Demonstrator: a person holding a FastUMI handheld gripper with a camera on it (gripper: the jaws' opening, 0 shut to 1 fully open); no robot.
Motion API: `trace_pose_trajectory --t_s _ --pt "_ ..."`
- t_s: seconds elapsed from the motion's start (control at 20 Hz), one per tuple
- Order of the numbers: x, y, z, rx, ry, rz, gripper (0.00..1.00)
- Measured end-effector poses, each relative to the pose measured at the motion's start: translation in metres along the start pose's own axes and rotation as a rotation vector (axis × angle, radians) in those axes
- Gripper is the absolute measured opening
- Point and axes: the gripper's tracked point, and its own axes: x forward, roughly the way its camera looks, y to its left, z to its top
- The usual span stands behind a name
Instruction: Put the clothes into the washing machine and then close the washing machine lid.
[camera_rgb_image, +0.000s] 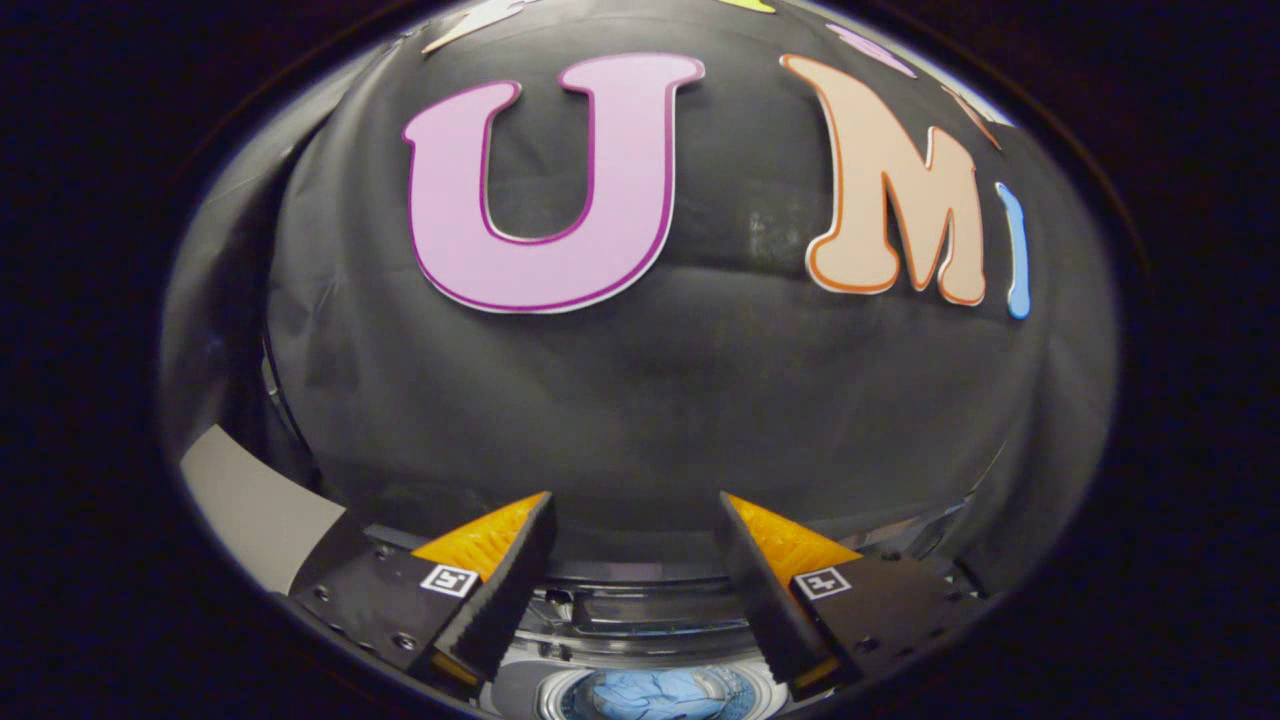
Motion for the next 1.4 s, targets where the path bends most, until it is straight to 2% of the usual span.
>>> trace_pose_trajectory --t_s 0.25,0.5,0.8,0.95,1.4 --pt "-0.024 -0.001 -0.010 -0.018 0.020 0.021 1.00" --pt "-0.070 -0.002 -0.032 -0.024 0.011 0.038 1.00" --pt "-0.127 -0.001 -0.092 0.017 0.078 0.110 1.00" --pt "-0.147 -0.010 -0.103 0.073 0.032 0.137 0.99" --pt "-0.207 -0.048 -0.095 0.100 -0.140 0.163 0.97"
